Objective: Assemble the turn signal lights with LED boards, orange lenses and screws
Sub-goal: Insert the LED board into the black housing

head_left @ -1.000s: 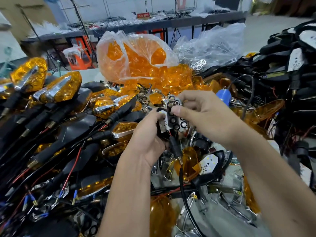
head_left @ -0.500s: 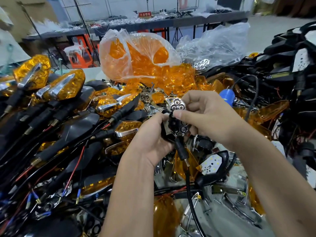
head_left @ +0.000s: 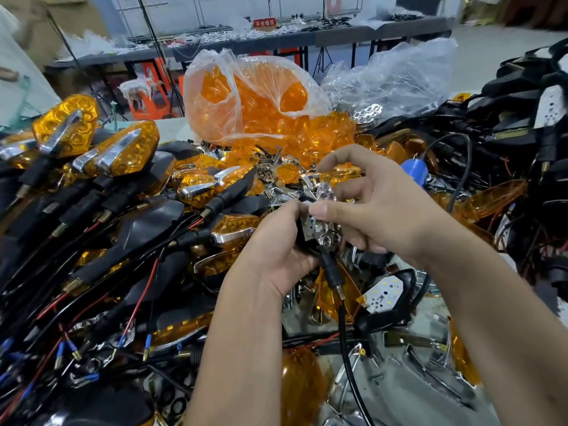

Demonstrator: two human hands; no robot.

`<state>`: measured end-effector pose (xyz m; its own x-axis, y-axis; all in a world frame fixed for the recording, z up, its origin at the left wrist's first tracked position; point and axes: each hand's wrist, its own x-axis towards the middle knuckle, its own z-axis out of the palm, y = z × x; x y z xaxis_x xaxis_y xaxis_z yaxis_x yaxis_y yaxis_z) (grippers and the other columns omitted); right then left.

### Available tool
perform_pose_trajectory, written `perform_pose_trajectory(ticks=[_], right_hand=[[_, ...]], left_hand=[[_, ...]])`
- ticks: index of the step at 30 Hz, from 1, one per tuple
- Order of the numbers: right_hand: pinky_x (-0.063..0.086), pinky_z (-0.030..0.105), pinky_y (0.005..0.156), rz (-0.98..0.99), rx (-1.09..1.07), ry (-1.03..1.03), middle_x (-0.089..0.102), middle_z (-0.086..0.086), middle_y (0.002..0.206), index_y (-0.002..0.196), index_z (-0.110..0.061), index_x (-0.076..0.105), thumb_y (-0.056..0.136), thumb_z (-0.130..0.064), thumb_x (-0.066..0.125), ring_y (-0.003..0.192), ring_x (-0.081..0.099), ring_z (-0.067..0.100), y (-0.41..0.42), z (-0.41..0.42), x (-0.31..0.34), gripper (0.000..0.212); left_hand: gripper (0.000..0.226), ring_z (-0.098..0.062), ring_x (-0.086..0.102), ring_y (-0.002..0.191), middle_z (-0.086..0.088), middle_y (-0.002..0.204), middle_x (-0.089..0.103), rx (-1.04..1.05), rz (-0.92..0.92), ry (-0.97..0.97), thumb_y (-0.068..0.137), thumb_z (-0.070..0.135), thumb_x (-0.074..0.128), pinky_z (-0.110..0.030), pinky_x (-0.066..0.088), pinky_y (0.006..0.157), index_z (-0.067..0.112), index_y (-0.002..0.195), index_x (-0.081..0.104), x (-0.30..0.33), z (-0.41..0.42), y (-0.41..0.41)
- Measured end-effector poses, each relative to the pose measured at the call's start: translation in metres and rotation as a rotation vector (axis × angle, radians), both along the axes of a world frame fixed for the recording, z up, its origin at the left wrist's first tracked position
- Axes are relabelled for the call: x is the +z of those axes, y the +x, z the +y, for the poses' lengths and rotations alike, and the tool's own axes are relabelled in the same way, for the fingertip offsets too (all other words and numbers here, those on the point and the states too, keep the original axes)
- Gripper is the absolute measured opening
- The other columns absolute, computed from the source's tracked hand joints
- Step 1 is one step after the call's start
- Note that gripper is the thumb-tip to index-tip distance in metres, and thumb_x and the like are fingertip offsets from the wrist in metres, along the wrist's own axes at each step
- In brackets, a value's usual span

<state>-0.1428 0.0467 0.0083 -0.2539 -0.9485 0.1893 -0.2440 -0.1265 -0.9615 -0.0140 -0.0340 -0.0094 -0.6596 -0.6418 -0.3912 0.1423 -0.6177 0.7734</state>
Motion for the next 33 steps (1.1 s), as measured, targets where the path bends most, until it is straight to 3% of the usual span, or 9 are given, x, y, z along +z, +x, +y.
perform_pose_trajectory(ticks=[2,5,11,16,20,24,29,33], right_hand=[[0.034,0.019,0.036,0.075,-0.068,-0.031,0.062,0.021,0.064,0.104,-0.020,0.064,0.085,-0.023,0.086,0.036,0.048,0.019,0.0022,-0.0022,0.0000,0.029],[0.036,0.018,0.037,0.132,-0.088,-0.047,0.063,0.025,0.066,0.099,-0.019,0.070,0.085,-0.022,0.086,0.037,0.049,0.017,0.0050,-0.0033,0.0002,0.021],[0.053,0.026,0.052,0.296,-0.059,0.025,0.066,0.017,0.088,0.113,-0.032,0.074,0.084,-0.016,0.086,0.051,0.067,0.027,0.0043,-0.0035,0.0020,0.035],[0.063,0.039,0.064,0.399,-0.123,0.002,0.065,0.004,0.084,0.118,-0.032,0.072,0.087,-0.016,0.084,0.046,0.068,0.018,0.0063,-0.0030,-0.0017,0.037],[0.060,0.032,0.055,0.342,-0.083,0.060,0.065,0.005,0.092,0.124,-0.029,0.071,0.090,-0.014,0.080,0.049,0.070,0.024,0.0031,-0.0054,-0.0016,0.039],[0.057,0.029,0.056,0.357,-0.067,0.069,0.066,0.002,0.091,0.121,-0.031,0.073,0.091,-0.012,0.079,0.049,0.070,0.023,0.0039,-0.0047,0.0005,0.036],[0.059,0.035,0.077,0.512,-0.144,0.078,0.057,-0.006,0.107,0.111,-0.041,0.072,0.085,-0.029,0.085,0.063,0.069,0.015,0.0017,-0.0040,0.0043,0.032],[0.055,0.031,0.064,0.446,-0.110,0.079,0.056,-0.003,0.104,0.112,-0.044,0.071,0.086,-0.027,0.085,0.052,0.061,0.009,-0.0009,-0.0036,0.0008,0.034]], left_hand=[[0.046,-0.036,0.062,0.100,-0.026,0.113,0.061,-0.007,0.004,-0.006,0.107,0.014,0.038,-0.040,0.061,0.075,-0.013,0.142,0.050,0.0010,0.0002,-0.0001],[0.043,-0.030,0.070,0.087,-0.022,0.112,0.067,-0.014,0.023,0.005,0.108,0.016,0.039,-0.036,0.063,0.064,-0.007,0.140,0.055,0.0003,0.0007,0.0003],[0.036,-0.024,0.073,0.068,-0.014,0.091,0.074,-0.007,0.048,0.008,0.112,0.026,0.034,-0.032,0.060,0.057,0.007,0.120,0.064,-0.0065,-0.0038,0.0000],[0.039,-0.020,0.073,0.069,-0.010,0.087,0.075,-0.043,0.062,0.000,0.112,0.024,0.029,-0.031,0.062,0.062,0.011,0.114,0.065,-0.0088,-0.0060,0.0014],[0.038,-0.020,0.072,0.071,-0.009,0.088,0.076,-0.067,0.077,0.006,0.112,0.026,0.032,-0.032,0.060,0.066,0.011,0.108,0.067,-0.0079,-0.0045,0.0005],[0.032,-0.021,0.067,0.074,-0.009,0.090,0.071,-0.077,0.096,0.017,0.111,0.027,0.035,-0.033,0.056,0.068,0.011,0.113,0.062,-0.0059,-0.0044,0.0007],[0.026,-0.018,0.067,0.061,-0.009,0.076,0.069,-0.122,0.139,0.047,0.102,0.015,0.034,-0.032,0.057,0.065,0.008,0.099,0.059,-0.0046,-0.0058,0.0025],[0.029,-0.019,0.066,0.063,-0.010,0.077,0.070,-0.136,0.214,0.048,0.098,0.013,0.033,-0.033,0.055,0.068,0.007,0.093,0.061,-0.0058,-0.0059,0.0014]])
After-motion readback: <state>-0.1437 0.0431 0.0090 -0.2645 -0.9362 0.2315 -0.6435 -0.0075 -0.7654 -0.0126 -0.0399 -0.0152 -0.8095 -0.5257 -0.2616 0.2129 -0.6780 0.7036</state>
